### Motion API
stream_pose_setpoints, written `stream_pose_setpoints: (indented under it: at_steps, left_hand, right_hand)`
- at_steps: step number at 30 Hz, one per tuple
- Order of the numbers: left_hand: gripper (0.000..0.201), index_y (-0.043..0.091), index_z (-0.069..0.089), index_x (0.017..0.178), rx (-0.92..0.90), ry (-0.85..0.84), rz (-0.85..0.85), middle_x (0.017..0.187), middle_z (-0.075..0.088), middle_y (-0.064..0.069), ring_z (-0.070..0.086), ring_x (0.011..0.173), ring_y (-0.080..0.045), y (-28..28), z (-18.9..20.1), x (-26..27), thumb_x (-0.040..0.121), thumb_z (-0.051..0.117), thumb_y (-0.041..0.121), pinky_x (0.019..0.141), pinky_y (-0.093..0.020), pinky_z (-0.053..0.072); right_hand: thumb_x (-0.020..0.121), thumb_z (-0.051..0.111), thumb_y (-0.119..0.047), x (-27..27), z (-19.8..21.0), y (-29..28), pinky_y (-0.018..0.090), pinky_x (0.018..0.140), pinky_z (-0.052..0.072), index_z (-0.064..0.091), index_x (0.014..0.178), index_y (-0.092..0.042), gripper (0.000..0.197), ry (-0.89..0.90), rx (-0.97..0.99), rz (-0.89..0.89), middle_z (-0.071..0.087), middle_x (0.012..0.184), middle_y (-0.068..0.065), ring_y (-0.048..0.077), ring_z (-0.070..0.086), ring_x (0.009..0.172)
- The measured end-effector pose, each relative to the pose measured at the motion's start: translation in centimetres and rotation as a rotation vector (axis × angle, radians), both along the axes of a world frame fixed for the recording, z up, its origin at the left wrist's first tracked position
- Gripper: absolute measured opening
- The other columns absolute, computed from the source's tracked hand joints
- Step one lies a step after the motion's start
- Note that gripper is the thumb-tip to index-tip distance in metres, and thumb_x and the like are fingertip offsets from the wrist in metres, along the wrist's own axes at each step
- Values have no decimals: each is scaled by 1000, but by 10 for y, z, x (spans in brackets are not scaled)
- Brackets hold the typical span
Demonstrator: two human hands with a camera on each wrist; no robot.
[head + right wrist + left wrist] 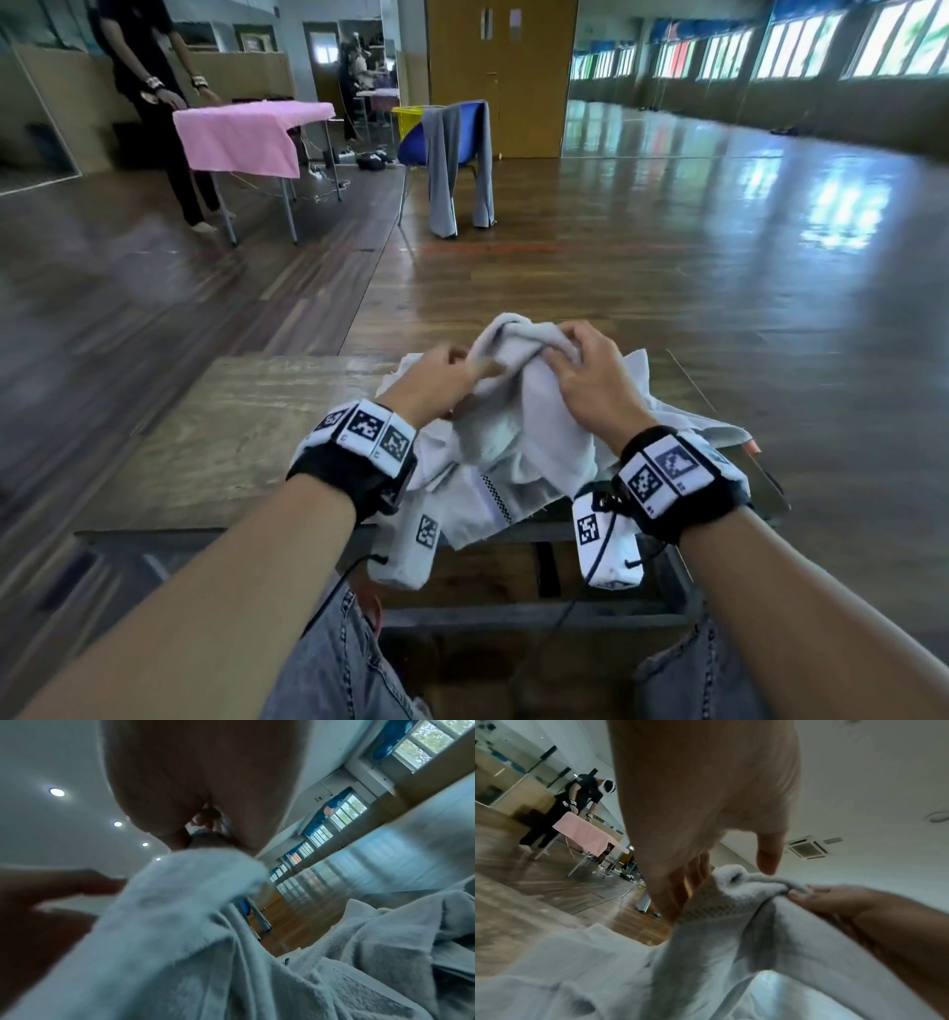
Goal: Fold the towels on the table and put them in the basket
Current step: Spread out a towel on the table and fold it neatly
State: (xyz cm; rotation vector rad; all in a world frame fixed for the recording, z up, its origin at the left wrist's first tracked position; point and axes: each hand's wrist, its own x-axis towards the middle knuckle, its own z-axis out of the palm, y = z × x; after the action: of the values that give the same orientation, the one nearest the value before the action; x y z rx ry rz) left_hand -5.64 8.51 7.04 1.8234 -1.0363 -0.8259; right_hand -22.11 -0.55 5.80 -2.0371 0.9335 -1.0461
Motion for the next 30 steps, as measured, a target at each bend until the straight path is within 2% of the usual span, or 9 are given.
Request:
stream_pose_setpoints:
  at_steps: [3, 7, 9, 12, 16, 20, 23, 26, 30]
  left_hand:
    - [40, 7, 70, 108, 141, 68, -172, 104, 74, -9, 72, 87, -29, 16, -17, 2, 87, 69, 41, 82, -38, 53]
    - [33, -10, 63, 105, -86, 182, -37, 92, 66, -16, 64, 78, -29, 22, -21, -3, 96, 58, 22, 73, -39, 50]
    - [31, -8, 62, 100, -168, 167, 37, 88, 62, -15, 61, 79, -26, 21, -15, -7, 98, 51, 21, 67, -37, 52]
    - [37, -5, 63, 99, -254, 171, 81, 89, 64, -19, 62, 83, -25, 22, -4, -12, 100, 47, 29, 75, -45, 57]
    - [36, 5, 63, 95, -288, 157, 90, 86, 58, -12, 56, 83, -23, 28, 7, -26, 99, 48, 37, 84, -48, 50]
    - [21, 3, 61, 110, -312, 151, 49, 104, 65, -14, 62, 96, -30, 35, 9, -35, 99, 49, 16, 93, -55, 50]
    - [58, 18, 58, 125, -304, 160, -84, 124, 63, -11, 63, 105, -28, 41, 13, -38, 86, 34, -17, 81, -48, 59]
    - [79, 26, 49, 140, -287, 41, -264, 132, 58, -3, 61, 114, -30, 46, 14, -39, 79, 41, -24, 78, -52, 60]
    - [101, 32, 28, 151, -281, -36, -402, 128, 56, -5, 67, 93, -20, 45, 5, -43, 73, 76, -10, 76, -45, 59]
  right_hand:
    - [98, 53, -6, 3, 1, 4, 37, 95, 50, 55, 123, -11, 25, -15, 6, 66, 63, 114, -1, 17, 61, 107]
    - [92, 53, -2, 2, -4, 13, 35, 91, 49, 36, 140, -17, 53, 39, 85, 121, 57, 128, 8, 18, 57, 109]
    - [92, 64, -19, 1, -10, 19, 43, 103, 46, 31, 144, -20, 62, 121, 92, 121, 49, 136, 7, 23, 51, 122]
    - [82, 72, -58, -5, -16, 35, 36, 103, 35, 42, 138, -31, 69, 252, 52, 214, 39, 141, -4, 16, 36, 130]
    - [62, 85, -63, -10, -14, 53, 32, 97, 46, 43, 139, -27, 95, 304, 98, 309, 56, 130, -5, 11, 53, 118]
    - [82, 70, -8, -19, -11, 56, 26, 66, 48, 53, 111, -14, 34, 195, -1, 310, 64, 89, -3, 8, 61, 72]
    - [80, 55, 6, -27, -5, 53, 41, 68, 45, 55, 96, -3, 19, 219, -72, 238, 62, 85, 10, 25, 56, 77]
    - [76, 47, 5, -32, 0, 50, 50, 71, 46, 57, 86, 3, 15, 193, -63, 208, 65, 83, 16, 35, 59, 81]
    - [72, 49, -22, -37, 5, 53, 43, 68, 51, 64, 82, -8, 22, 197, -66, 226, 71, 76, 4, 24, 66, 76]
